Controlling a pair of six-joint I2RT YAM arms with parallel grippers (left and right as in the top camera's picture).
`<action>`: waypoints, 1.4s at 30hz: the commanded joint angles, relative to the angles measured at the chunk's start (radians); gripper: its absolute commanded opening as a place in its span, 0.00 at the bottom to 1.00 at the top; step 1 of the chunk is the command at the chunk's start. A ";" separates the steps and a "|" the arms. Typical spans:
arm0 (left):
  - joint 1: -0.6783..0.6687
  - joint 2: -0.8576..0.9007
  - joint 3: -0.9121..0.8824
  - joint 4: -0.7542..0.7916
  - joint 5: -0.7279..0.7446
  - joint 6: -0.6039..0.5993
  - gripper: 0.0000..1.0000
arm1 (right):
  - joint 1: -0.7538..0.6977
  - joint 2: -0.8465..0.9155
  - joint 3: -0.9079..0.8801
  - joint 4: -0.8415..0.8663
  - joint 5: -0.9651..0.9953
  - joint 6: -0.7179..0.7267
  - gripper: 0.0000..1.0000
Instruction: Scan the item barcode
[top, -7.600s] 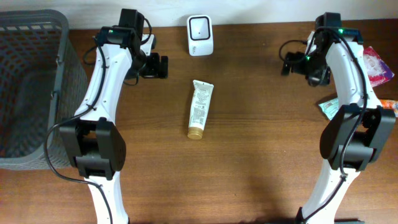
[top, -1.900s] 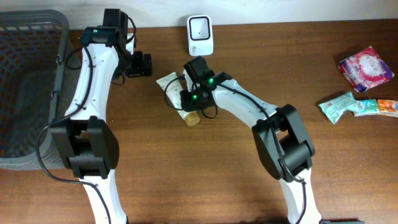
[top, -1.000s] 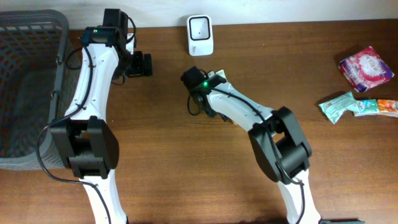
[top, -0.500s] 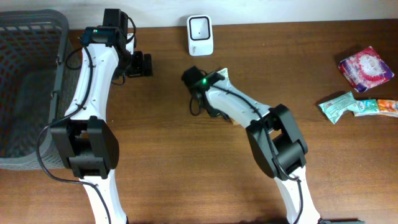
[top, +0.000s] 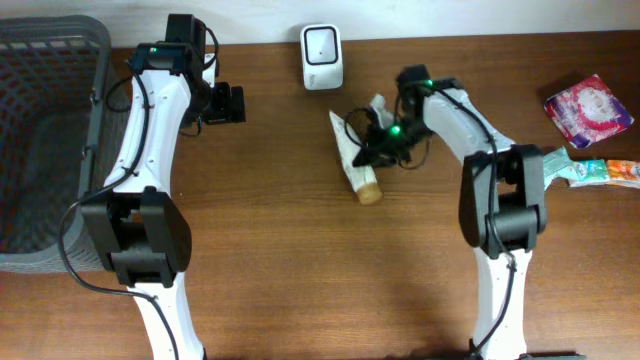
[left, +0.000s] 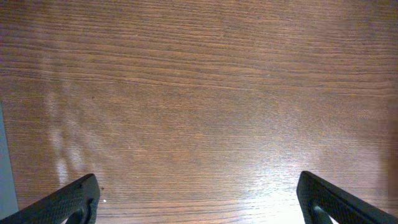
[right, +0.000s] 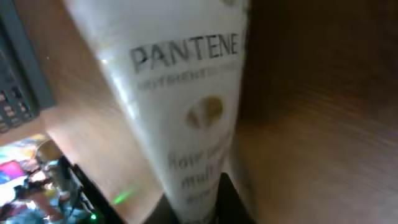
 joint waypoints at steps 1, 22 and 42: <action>0.000 0.000 0.012 -0.002 0.008 -0.010 0.99 | -0.080 0.010 -0.051 -0.009 0.027 0.020 0.26; 0.000 0.000 0.012 -0.002 0.008 -0.010 0.99 | 0.146 -0.019 0.270 -0.260 1.038 0.107 0.99; 0.000 0.000 0.012 -0.002 0.008 -0.010 0.99 | 0.213 0.018 0.108 -0.127 1.072 0.200 0.18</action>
